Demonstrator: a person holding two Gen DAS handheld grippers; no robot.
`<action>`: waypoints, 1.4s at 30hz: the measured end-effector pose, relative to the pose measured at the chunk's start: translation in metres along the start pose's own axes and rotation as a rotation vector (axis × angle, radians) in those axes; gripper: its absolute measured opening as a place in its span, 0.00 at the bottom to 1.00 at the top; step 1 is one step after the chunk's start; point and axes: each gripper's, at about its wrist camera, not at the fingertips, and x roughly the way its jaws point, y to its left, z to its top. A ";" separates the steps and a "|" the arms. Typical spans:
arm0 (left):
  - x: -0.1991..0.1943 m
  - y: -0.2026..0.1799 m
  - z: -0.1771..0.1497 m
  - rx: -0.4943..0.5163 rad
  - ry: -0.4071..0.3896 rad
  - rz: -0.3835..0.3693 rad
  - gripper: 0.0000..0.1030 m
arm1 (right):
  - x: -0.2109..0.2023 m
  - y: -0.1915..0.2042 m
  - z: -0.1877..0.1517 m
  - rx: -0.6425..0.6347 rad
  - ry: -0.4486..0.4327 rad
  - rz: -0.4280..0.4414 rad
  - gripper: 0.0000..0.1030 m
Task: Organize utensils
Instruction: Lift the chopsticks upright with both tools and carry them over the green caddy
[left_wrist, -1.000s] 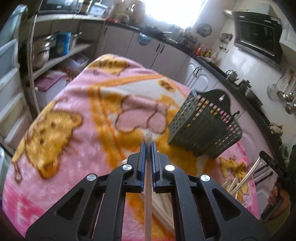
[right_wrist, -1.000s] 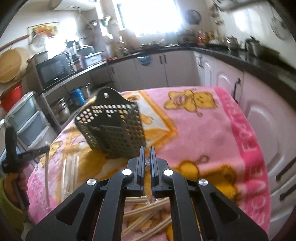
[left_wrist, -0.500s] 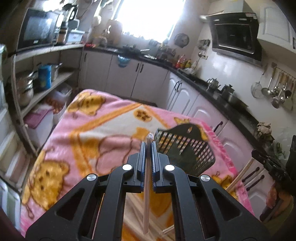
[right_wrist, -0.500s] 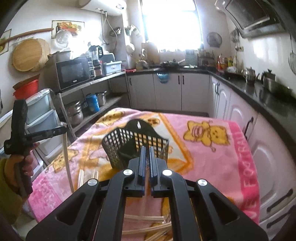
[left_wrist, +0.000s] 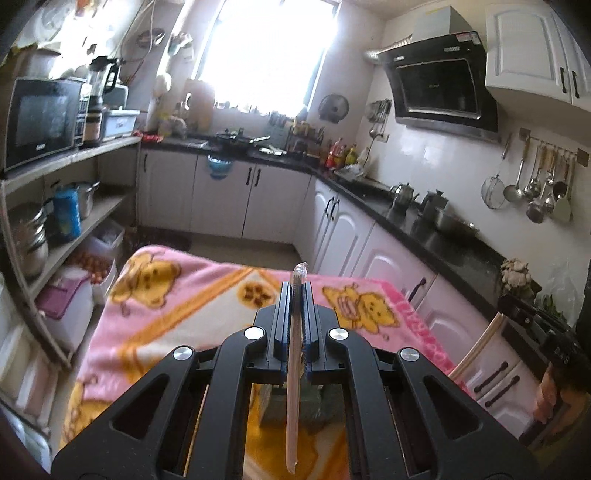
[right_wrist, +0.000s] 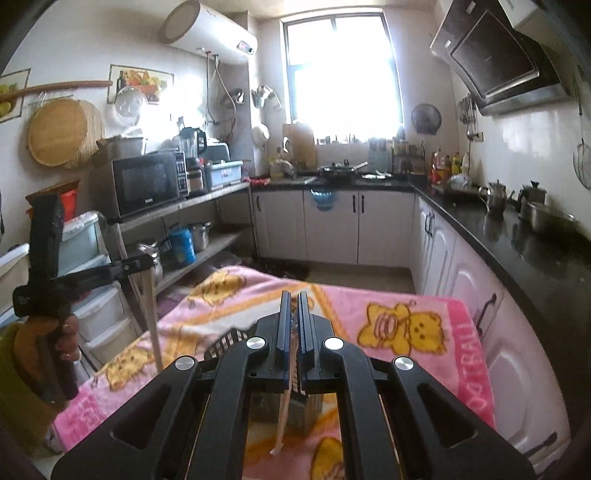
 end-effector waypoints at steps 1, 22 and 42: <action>0.001 -0.003 0.004 0.004 -0.009 -0.001 0.01 | 0.001 0.000 0.003 -0.004 -0.005 0.002 0.04; 0.065 -0.023 0.013 0.051 -0.122 0.023 0.01 | 0.047 -0.025 0.045 0.067 -0.060 -0.007 0.04; 0.102 0.007 -0.044 0.023 -0.023 0.026 0.01 | 0.117 -0.009 -0.008 0.125 0.073 0.055 0.04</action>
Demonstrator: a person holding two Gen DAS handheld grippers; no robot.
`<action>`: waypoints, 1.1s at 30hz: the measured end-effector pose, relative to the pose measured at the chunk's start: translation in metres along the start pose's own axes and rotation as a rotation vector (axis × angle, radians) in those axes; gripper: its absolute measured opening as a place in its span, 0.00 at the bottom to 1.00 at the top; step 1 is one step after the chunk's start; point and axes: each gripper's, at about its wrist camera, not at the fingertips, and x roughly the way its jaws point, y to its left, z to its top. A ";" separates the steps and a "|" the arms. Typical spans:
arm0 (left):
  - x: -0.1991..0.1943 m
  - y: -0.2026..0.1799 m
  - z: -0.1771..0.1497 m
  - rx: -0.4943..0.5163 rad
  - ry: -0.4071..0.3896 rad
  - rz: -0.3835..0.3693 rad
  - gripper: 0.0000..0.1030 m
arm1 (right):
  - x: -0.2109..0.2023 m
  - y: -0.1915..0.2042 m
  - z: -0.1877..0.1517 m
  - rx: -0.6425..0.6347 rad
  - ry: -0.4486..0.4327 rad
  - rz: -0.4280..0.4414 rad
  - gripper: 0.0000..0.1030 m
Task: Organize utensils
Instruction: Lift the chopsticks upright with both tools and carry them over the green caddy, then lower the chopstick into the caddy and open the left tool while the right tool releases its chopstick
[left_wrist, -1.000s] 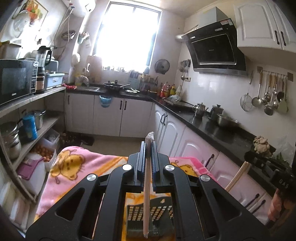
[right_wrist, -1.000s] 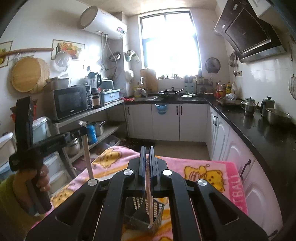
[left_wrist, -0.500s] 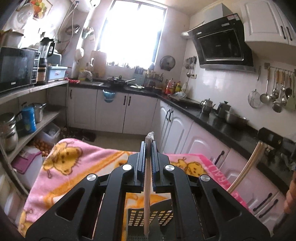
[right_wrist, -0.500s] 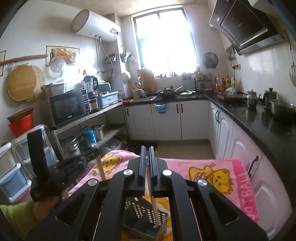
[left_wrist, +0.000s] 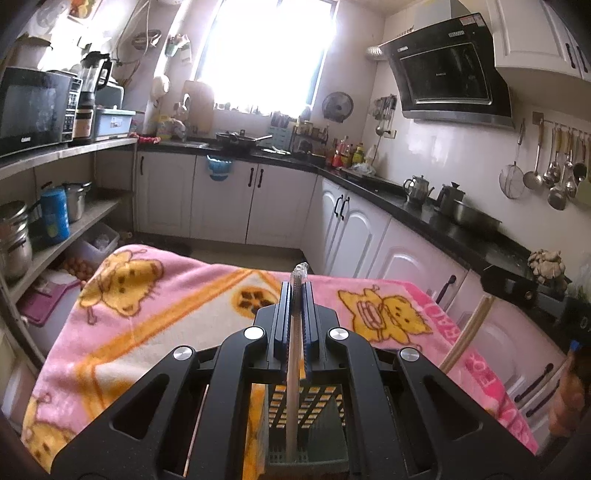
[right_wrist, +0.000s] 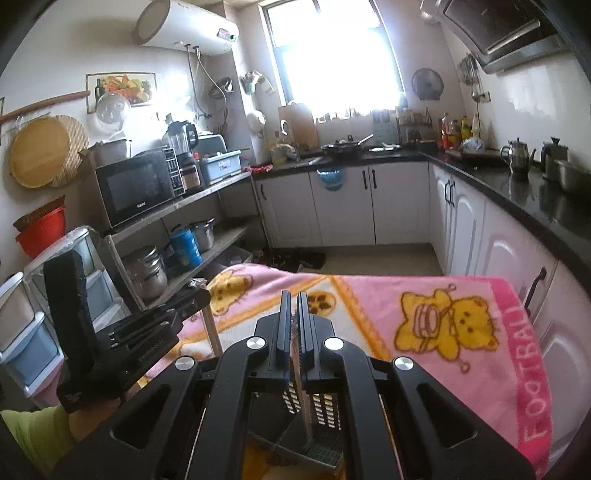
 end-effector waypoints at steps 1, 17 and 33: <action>0.000 0.000 -0.002 -0.001 0.003 -0.001 0.01 | 0.002 0.000 -0.003 0.003 0.004 0.000 0.04; 0.003 0.005 -0.018 0.004 0.049 -0.010 0.01 | 0.008 -0.023 -0.024 0.098 0.027 0.008 0.04; -0.002 0.018 -0.032 -0.038 0.098 0.025 0.11 | -0.013 -0.051 -0.043 0.129 0.043 -0.111 0.10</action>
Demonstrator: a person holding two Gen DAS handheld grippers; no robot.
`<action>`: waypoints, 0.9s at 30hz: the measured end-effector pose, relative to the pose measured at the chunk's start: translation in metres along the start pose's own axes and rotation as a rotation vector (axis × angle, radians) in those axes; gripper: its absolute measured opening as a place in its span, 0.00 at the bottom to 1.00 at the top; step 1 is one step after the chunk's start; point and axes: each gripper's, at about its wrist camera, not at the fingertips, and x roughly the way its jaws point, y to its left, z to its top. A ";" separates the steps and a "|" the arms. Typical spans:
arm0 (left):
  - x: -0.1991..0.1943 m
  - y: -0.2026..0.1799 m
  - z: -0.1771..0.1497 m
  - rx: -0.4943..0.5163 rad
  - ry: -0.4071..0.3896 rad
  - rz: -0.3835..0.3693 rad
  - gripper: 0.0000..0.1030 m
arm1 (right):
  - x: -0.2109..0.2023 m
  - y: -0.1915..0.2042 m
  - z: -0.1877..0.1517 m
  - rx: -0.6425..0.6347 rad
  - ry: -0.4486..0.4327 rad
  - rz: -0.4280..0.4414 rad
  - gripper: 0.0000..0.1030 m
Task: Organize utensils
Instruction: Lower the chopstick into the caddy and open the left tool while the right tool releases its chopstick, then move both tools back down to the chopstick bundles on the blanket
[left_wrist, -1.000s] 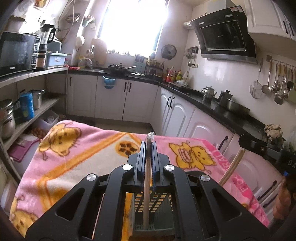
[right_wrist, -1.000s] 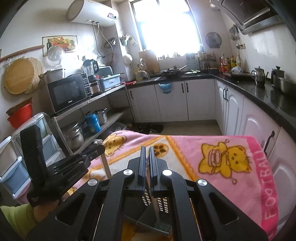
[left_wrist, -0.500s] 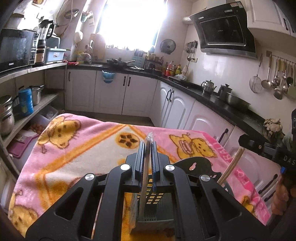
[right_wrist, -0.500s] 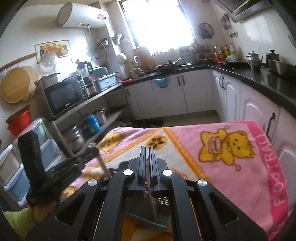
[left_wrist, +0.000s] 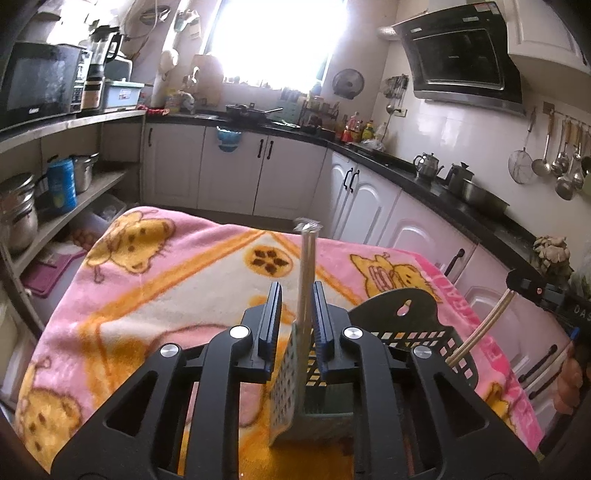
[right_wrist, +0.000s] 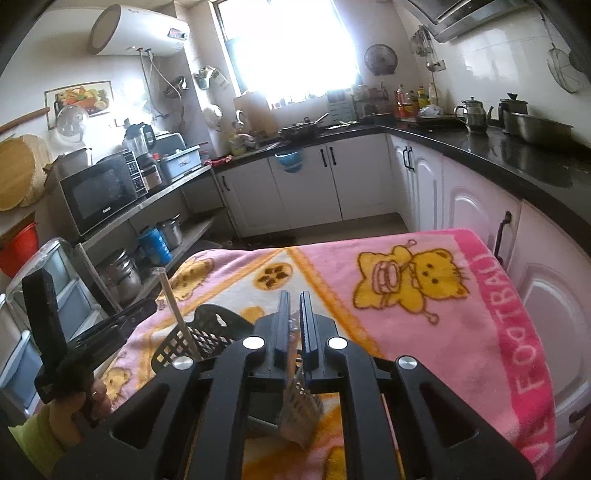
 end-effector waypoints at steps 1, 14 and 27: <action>0.000 0.001 -0.001 -0.002 0.002 0.000 0.11 | -0.001 -0.001 0.000 0.002 0.001 -0.001 0.11; -0.022 0.002 -0.019 0.001 0.040 0.004 0.29 | -0.012 -0.004 -0.012 -0.002 0.002 -0.032 0.40; -0.054 0.003 -0.050 0.000 0.065 0.028 0.64 | -0.026 0.002 -0.039 -0.035 0.043 -0.045 0.48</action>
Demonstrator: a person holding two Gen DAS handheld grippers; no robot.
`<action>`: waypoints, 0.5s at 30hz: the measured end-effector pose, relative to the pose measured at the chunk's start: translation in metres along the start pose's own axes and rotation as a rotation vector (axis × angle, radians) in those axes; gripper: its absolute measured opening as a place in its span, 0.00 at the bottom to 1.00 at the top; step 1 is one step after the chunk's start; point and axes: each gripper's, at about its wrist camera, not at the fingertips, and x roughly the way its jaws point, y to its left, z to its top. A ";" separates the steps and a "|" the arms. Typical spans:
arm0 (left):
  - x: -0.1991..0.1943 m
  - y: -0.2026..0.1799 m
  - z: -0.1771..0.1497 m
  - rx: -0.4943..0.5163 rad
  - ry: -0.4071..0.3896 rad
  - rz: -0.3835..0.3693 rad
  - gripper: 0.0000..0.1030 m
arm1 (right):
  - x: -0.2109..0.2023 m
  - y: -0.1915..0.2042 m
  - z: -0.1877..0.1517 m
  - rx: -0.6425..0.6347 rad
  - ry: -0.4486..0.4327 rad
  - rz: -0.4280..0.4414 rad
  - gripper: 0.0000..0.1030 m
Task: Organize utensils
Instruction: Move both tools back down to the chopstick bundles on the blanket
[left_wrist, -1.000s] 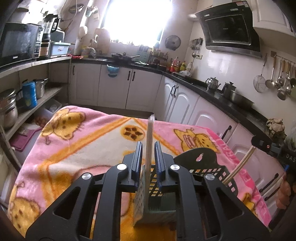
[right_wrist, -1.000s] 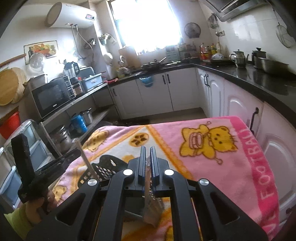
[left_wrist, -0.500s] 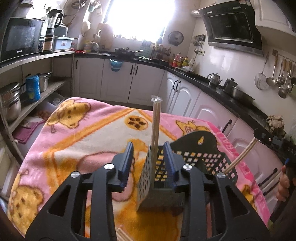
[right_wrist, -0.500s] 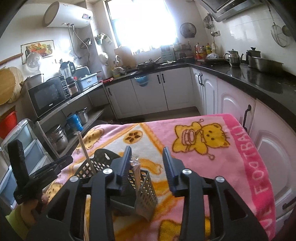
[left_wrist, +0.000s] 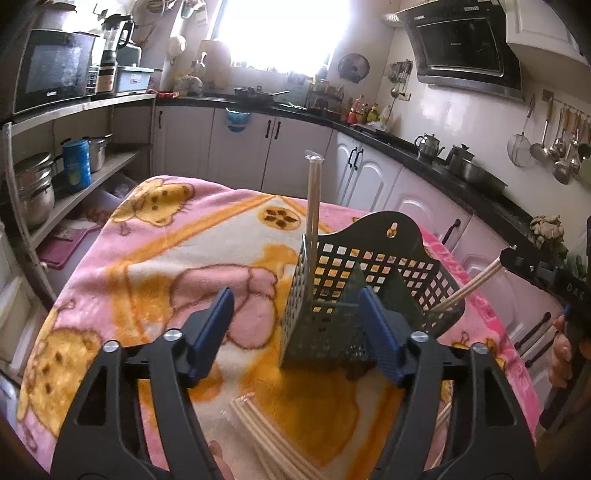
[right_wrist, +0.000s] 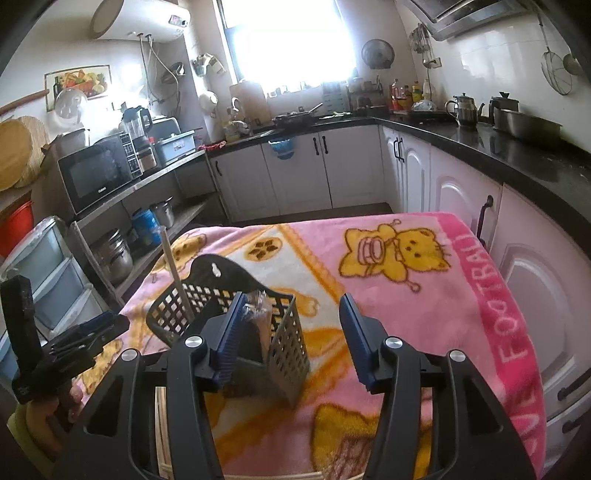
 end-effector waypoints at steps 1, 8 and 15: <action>-0.002 0.000 -0.001 -0.003 -0.001 0.000 0.66 | -0.001 0.001 -0.002 -0.006 0.003 -0.002 0.49; -0.016 0.002 -0.011 -0.005 -0.008 -0.002 0.78 | -0.009 0.010 -0.014 -0.030 0.015 -0.001 0.53; -0.025 0.003 -0.026 -0.010 0.006 0.001 0.84 | -0.017 0.018 -0.033 -0.047 0.033 0.002 0.57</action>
